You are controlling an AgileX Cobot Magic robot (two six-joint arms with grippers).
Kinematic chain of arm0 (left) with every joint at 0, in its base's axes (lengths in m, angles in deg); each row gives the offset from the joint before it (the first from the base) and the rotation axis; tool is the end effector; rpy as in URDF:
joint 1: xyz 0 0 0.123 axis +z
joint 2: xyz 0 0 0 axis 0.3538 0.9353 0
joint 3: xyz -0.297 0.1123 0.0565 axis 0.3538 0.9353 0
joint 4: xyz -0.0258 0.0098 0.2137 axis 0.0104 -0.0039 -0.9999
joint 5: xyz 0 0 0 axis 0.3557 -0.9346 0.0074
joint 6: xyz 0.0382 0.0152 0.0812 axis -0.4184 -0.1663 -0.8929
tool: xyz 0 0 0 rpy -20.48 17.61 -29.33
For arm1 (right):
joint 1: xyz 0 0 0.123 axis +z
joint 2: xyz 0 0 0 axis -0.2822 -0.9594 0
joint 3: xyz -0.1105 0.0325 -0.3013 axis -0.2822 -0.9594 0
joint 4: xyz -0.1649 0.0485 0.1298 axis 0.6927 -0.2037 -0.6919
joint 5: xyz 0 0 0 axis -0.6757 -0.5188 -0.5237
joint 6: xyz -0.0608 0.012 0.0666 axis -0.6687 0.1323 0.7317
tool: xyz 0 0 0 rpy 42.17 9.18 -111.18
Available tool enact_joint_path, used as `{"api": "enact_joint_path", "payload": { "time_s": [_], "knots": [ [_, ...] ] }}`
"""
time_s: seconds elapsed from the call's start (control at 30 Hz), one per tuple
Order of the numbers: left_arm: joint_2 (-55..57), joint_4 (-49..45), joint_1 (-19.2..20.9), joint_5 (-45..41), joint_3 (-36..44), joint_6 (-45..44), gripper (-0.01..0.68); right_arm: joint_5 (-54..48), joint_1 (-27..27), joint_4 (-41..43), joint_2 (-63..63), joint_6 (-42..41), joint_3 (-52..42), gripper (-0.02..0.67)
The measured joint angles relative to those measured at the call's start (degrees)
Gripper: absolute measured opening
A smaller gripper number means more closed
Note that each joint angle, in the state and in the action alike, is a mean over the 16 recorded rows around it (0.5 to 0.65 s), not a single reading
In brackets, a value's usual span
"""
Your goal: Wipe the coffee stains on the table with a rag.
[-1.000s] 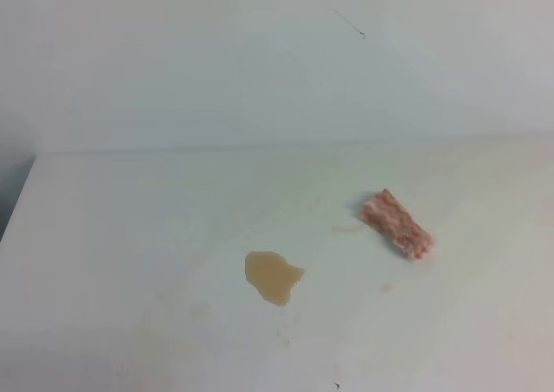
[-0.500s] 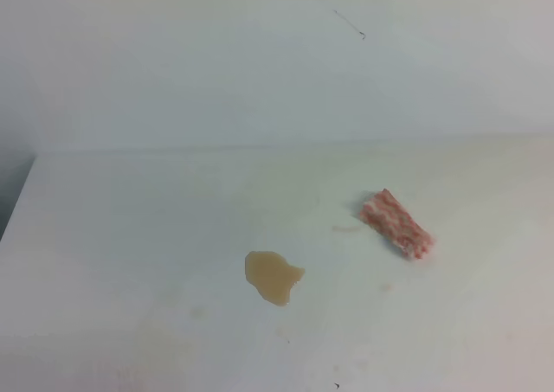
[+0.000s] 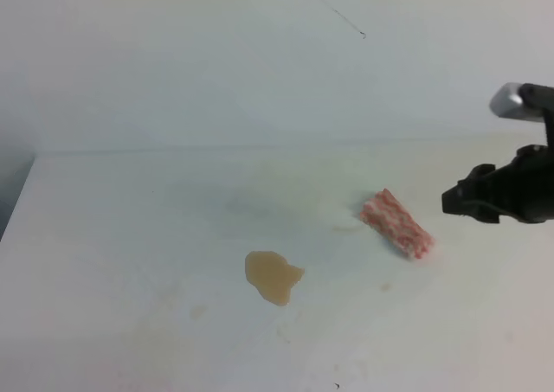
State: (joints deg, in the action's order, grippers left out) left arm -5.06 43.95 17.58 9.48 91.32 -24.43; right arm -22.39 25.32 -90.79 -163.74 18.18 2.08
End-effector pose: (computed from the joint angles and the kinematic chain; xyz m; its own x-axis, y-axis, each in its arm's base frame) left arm -0.0213 0.0000 0.1716 -0.2378 -0.4055 -0.8826 -0.0354 0.9117 -0.4093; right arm 0.2823 0.0739 0.3137 -0.7404 -0.0198 -0.6719 -0.2948 0.9079 0.2981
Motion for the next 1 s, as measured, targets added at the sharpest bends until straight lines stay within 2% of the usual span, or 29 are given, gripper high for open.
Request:
{"api": "enact_joint_path", "payload": {
  "time_s": [0.23, 0.57, 0.8, 1.0],
  "knots": [
    [0.0, 0.0, 0.0, 0.0, 0.0, 0.0, 0.001, -0.3, 4.4, 13.0, -9.7, 5.6, 8.4, 0.386],
    [0.0, 0.0, 0.1, 0.0, 0.0, 0.0, 0.001, -11.8, 8.5, 33.4, -23.5, 19.9, 26.4, 0.385],
    [0.0, 0.0, 0.1, 0.0, 0.0, 0.0, 0.001, -17.8, 10.9, 38.4, -31.6, 23.9, 35.5, 0.379],
    [0.0, 0.0, 0.1, 0.0, 0.0, 0.0, 0.001, -18.7, 12.1, 38.7, -36.2, 24.1, 39.3, 0.337]
  ]
}}
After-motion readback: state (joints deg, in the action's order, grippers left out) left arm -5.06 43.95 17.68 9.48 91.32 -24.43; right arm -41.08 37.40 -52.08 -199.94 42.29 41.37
